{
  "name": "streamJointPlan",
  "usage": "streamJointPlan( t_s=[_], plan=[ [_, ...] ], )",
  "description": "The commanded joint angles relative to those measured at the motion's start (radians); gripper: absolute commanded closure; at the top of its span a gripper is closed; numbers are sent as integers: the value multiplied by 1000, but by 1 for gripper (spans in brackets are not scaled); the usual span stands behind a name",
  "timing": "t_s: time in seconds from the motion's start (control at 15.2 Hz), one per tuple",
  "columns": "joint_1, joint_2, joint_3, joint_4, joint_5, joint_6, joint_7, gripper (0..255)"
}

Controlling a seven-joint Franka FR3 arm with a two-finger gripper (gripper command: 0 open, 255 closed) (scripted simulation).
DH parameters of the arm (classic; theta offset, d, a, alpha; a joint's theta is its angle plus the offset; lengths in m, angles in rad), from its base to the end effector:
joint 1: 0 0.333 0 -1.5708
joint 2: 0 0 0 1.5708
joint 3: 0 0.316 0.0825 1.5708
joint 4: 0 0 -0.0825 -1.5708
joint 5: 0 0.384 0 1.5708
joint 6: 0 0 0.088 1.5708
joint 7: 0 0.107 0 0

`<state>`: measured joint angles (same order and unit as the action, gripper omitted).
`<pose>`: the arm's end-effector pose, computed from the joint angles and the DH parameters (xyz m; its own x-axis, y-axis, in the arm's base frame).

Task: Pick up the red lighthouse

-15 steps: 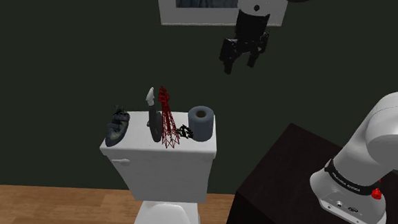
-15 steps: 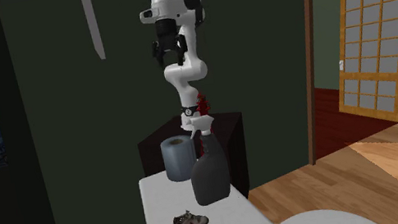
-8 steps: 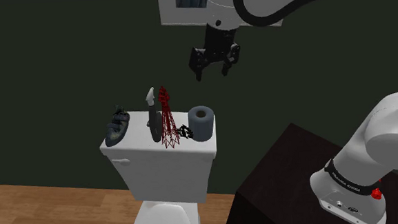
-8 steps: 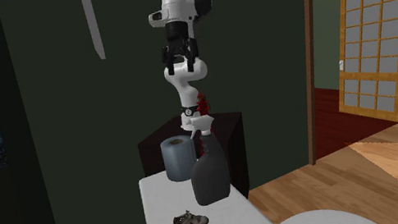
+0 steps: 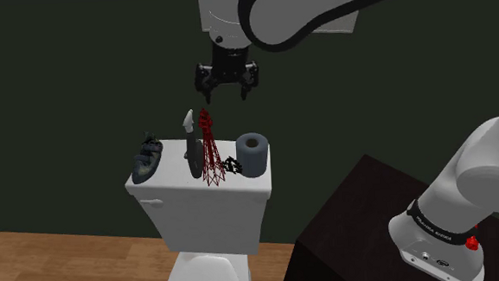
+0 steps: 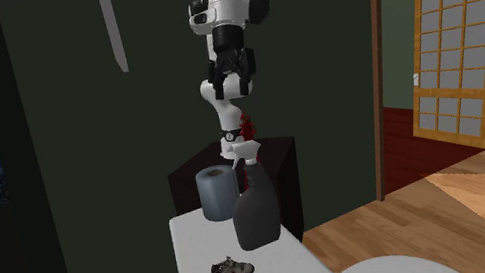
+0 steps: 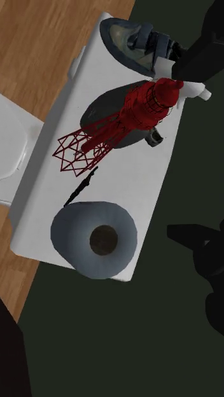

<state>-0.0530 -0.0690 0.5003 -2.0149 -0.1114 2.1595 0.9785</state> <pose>0.5031 0.2419 0.4997 0.8615 -0.4559 0.2235 -0.4478 -0.8897 -0.0887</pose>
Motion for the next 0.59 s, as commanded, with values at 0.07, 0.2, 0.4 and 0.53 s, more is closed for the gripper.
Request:
streamJointPlan(
  t_s=[0.07, 0.2, 0.4, 0.53],
  plan=[
    [14, 132, 28, 112, -107, 13, 135, 0],
    [34, 209, 30, 187, -169, 8, 204, 0],
    [38, 220, 25, 159, -181, 44, 217, 0],
    [39, 228, 23, 142, -191, 67, 226, 0]
  ],
)
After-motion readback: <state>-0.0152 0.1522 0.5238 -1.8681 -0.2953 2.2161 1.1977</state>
